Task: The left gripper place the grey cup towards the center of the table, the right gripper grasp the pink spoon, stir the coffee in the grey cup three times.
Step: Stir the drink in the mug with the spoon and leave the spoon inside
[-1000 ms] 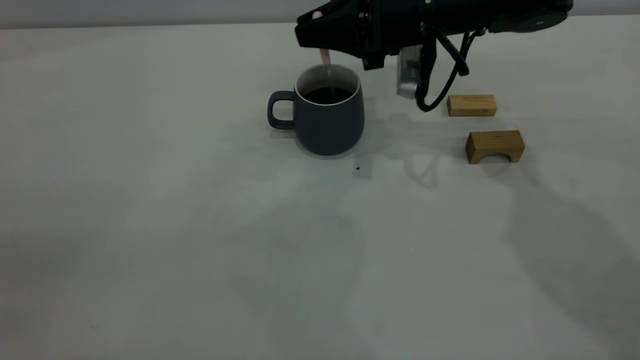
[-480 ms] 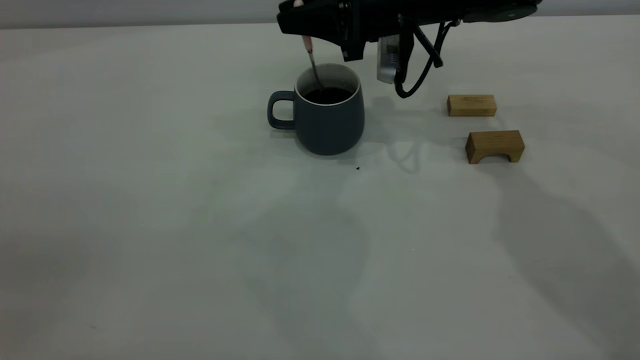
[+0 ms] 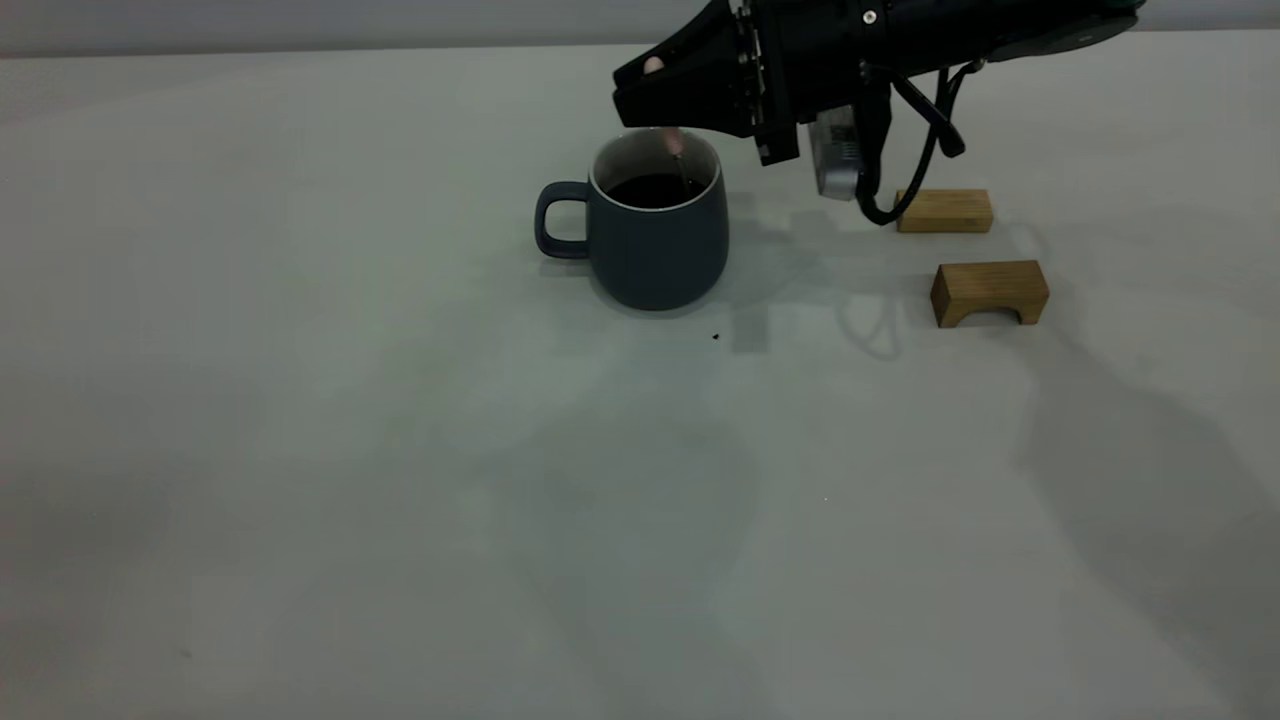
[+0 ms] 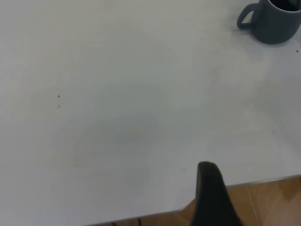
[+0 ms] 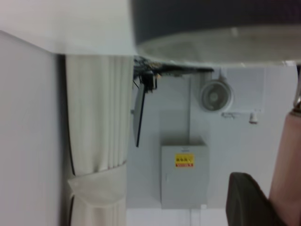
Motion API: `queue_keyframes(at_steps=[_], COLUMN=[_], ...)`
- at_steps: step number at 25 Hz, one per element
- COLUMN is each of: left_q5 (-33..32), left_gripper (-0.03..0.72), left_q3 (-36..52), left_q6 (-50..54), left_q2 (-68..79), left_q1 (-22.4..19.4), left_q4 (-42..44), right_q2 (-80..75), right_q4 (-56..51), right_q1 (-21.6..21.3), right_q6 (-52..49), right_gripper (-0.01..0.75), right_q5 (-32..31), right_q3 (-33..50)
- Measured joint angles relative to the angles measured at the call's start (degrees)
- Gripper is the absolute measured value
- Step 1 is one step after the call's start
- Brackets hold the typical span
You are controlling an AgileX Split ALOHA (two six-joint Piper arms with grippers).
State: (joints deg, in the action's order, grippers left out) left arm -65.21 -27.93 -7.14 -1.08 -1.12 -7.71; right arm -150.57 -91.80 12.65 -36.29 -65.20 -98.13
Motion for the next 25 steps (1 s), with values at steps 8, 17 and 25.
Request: queue_keyframes(at_steps=[8,17,25], left_q5=[0.0,0.0,0.0], left_gripper=[0.519,0.519,0.519], left_q3=[0.0,0.0,0.0], left_q6=[0.0,0.0,0.0], left_q2=[0.0,0.0,0.0], left_q1=[0.0,0.0,0.0], left_q4=[0.0,0.0,0.0], right_q2=[-0.6,-1.2,-0.1], right_q4=[-8.2,-5.3,0.0], right_q1=[3.1,-0.2,-0.6], right_q6=[2.7,9.7,1.7], right_gripper=[0.124,0.124,0.124], right_q5=[-0.3,4.4,-0.5], right_q3=[-2.3,-2.7,-1.3])
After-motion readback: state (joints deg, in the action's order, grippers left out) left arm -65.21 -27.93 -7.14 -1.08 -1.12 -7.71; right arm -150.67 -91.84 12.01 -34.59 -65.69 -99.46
